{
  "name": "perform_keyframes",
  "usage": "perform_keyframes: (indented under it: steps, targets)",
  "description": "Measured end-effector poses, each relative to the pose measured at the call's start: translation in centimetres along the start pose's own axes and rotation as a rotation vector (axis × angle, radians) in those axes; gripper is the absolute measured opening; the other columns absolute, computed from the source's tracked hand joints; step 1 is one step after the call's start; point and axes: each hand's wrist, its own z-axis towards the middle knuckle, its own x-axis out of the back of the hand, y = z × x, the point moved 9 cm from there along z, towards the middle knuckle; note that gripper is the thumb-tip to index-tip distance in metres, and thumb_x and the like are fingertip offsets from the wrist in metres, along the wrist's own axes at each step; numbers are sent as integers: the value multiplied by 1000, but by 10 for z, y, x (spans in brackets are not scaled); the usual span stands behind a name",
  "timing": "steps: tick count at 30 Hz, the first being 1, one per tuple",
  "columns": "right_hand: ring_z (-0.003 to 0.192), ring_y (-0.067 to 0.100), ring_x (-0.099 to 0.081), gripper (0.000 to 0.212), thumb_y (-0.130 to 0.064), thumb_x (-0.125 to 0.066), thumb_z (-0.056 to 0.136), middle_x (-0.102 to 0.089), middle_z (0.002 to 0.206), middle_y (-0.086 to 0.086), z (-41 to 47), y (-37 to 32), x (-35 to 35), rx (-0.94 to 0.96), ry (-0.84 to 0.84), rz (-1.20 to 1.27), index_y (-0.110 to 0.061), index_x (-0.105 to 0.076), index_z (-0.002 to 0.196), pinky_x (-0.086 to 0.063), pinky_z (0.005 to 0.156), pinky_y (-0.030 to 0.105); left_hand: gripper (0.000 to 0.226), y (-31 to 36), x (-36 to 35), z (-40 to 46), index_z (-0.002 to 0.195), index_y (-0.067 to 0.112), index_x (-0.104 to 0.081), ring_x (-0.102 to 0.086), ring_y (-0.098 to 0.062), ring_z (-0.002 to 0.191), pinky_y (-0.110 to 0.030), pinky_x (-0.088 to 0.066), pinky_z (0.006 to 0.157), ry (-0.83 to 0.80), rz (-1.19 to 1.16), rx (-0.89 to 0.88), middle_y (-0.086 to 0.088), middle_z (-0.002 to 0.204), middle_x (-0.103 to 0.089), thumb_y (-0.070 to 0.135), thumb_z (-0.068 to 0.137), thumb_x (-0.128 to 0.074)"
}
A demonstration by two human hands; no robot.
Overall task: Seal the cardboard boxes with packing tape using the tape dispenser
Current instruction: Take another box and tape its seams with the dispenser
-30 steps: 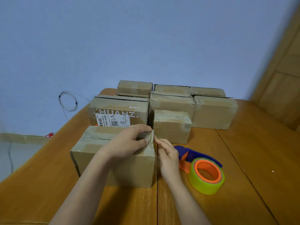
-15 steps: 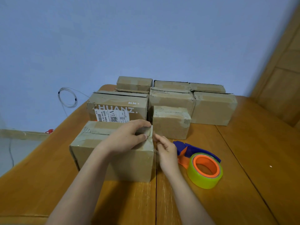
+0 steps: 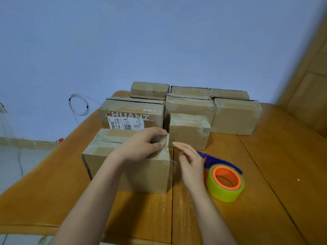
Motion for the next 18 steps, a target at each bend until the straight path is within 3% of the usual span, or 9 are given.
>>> perform_keyframes:
  steps: [3, 7, 18]
  targets:
    - [101, 12, -61, 28, -13, -50, 87, -67, 102, -6, -10, -16, 4, 54, -37, 199, -23, -69, 104, -48, 85, 21, 41, 0, 0, 0, 138, 23, -48, -44, -3, 119, -16, -32, 93, -3, 12, 3, 10, 139, -48, 17, 97, -52]
    - [105, 20, -60, 20, -34, -53, 86, -65, 106, -3, -26, -24, -2, 97, -126, 230, -26, -68, 97, -48, 86, 30, 43, 5, 0, -1, 140, 19, -46, -43, -7, 124, -14, -30, 94, -4, 61, -10, 6, 142, -46, 17, 98, -51]
    - [97, 13, -60, 9, -32, -62, 79, -66, 97, -6, -25, -23, -9, 61, -53, 251, -31, -67, 72, -46, 78, 18, 55, 11, -4, -5, 147, 20, -37, -32, -8, 135, -16, -24, 101, -32, 214, -69, 6, 150, -36, 36, 97, -51]
